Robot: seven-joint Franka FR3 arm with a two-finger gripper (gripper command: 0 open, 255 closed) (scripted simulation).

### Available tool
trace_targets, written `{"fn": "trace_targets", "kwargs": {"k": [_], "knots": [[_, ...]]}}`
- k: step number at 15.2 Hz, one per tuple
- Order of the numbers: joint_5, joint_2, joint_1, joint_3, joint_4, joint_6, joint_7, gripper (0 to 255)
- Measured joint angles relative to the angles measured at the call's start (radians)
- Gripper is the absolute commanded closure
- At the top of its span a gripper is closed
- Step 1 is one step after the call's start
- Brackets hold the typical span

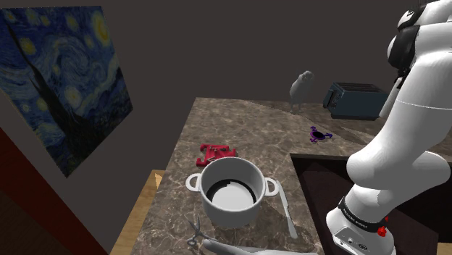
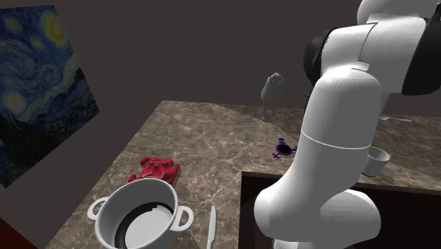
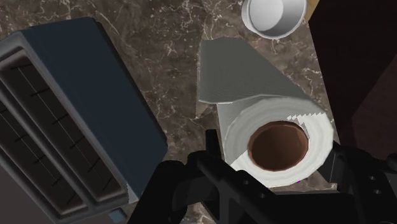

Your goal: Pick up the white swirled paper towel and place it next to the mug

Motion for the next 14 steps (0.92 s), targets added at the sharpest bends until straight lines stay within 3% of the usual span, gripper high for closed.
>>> {"fn": "trace_targets", "kwargs": {"k": [14], "knots": [[0.013, 0.004, 0.014, 0.009, -0.186, 0.187, -0.023, 255]]}}
